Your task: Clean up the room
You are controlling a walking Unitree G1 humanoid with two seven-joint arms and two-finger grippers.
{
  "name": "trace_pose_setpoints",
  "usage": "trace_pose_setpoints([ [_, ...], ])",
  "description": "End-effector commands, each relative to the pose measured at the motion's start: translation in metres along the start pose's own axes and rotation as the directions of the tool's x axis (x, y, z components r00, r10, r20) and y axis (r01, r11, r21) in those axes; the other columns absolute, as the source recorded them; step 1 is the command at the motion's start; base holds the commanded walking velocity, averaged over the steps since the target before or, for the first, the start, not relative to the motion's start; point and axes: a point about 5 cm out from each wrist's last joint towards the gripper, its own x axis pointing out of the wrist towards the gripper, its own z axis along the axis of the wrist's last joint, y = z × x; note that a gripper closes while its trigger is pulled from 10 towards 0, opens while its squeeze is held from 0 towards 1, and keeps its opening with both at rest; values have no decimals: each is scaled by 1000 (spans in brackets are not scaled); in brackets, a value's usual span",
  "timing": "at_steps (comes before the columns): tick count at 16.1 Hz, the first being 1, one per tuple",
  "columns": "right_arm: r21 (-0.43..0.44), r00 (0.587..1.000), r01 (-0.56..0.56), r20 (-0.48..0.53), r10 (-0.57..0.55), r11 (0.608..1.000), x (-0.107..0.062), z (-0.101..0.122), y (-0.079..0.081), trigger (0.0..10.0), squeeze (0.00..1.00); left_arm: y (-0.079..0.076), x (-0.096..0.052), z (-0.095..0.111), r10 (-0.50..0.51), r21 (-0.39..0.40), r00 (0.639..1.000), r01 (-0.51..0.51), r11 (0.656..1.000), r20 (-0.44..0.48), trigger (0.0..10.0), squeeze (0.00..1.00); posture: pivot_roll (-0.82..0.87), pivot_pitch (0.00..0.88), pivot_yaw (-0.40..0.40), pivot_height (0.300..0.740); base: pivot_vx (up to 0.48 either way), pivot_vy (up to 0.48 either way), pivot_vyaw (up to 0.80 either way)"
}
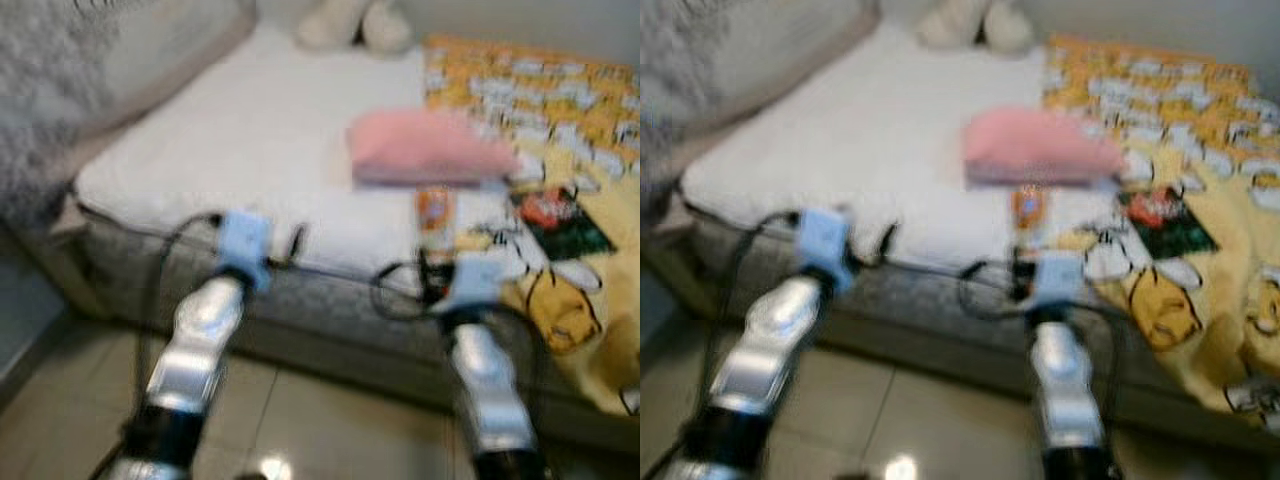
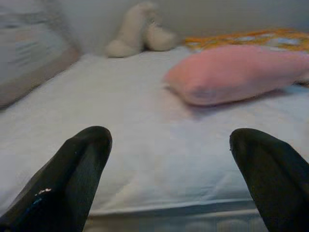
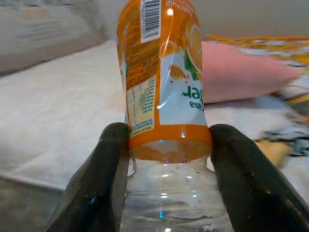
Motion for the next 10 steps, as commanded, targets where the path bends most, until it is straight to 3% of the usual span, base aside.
trace_pose_setpoints([
  [1, -8, 1000, 25, 9, -25, 1000, 1, 3, -9, 0, 0, -6, 2, 4, -19, 5, 1000, 19, 1000, 19, 10000, 0, -11, 0, 10, 736, 0, -480, 675],
  [3, -6, 1000, 26, 12, -26, 1000, 2, 3, -9, 0, 0, -4, 3, 4, 15, -3, 1000, -15, 1000, 14, 10000, 0, -13, 0, 10, 736, 0, -480, 663],
  [4, -1, 999, 35, 26, -35, 999, 1, 5, -10, 0, 0, 5, 3, 0, 98, -47, 995, -98, 994, -11, 10000, 0, -17, 0, 10, 736, 0, -480, 663],
  [6, 6, 998, 51, 39, -51, 999, 0, 7, -13, 0, 0, 12, 0, -4, 170, -71, 985, -172, 983, -31, 10000, 0, -20, 0, 11, 736, 0, -480, 663],
  [10, 12, 997, 71, 41, -71, 997, -1, 7, -18, 0, 0, 33, -8, -14, 325, -101, 940, -335, 937, -101, 10000, 0, -24, 0, 14, 736, 0, -439, 661],
])
